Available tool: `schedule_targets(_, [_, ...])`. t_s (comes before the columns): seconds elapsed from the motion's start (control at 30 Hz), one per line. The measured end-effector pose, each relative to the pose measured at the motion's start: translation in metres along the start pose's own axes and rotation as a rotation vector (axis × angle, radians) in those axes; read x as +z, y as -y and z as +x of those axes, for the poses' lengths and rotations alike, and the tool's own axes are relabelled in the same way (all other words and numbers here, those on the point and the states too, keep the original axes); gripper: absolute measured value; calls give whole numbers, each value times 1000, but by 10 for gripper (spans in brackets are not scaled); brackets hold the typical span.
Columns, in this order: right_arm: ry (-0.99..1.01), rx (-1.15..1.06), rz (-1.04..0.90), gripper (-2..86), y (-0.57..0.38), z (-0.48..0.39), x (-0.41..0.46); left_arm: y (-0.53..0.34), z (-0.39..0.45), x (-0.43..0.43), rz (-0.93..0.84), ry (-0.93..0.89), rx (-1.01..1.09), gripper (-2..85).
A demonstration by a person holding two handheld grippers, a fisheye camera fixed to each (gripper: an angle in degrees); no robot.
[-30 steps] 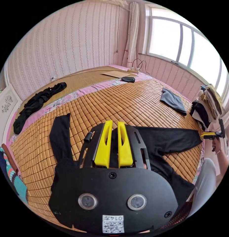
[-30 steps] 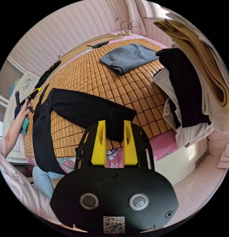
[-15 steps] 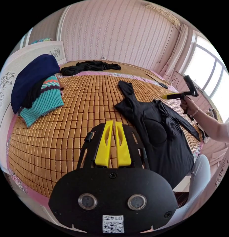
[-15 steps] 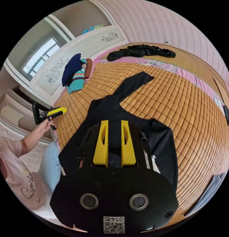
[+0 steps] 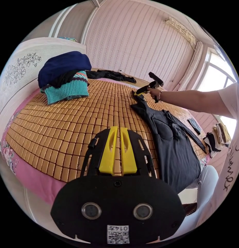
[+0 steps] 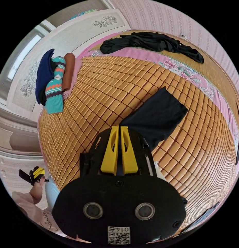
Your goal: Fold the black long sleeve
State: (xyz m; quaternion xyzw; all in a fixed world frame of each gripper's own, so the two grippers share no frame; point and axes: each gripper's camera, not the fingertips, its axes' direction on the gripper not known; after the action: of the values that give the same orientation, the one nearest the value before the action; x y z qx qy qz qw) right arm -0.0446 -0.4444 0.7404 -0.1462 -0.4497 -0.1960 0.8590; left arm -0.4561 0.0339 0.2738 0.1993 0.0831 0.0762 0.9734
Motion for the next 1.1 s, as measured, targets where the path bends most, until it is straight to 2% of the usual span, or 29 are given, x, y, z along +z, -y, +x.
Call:
schedule_targets(0.03, [43,-55,12,0,1,-10,-1,-2,-5,-9,7,2,-16,-6])
schedule_targets(0.1, [276,-304,-5,0,1,-55,-4,-4,-10,-27,25,19,-33,-6])
schedule_targets(0.2, [517,-544,-69,0,-4,-111,1,-8,-13,-61,79,95,-43,-5])
schedule_targets(0.33, [673,-640,-199,5,1,-154,42,-12,-25,-93,115,160,-91,7])
schedule_targets(0.5, [391,-517,-254,51,12,-171,118,-9,-51,-85,-3,161,-148,60])
schedule_targets(0.63, [263,-456,-219,70,6,-162,123,1,-58,-69,-93,85,-152,70])
schedule_targets(0.73, [158,-450,-241,76,-16,-157,125,4,-41,-52,-138,72,-83,84])
schedule_targets(0.83, [25,-455,-311,93,-49,-154,141,-1,-21,-23,-245,139,25,96])
schedule_targets(0.9, [-59,-444,-407,122,-74,-153,167,-4,-7,-16,-243,205,119,94])
schedule_targets(0.93, [-83,-448,-434,122,-79,-153,175,-4,1,-15,-258,241,173,87])
schedule_targets(0.97, [-152,-461,-464,91,-87,-154,186,-1,6,-16,-281,206,218,38])
schedule_targets(1.0, [-238,-468,-435,28,-91,-155,189,1,6,-16,-298,196,206,14])
schedule_targets(1.1, [-249,-444,-315,6,-85,-156,171,7,3,-32,-297,190,200,-4])
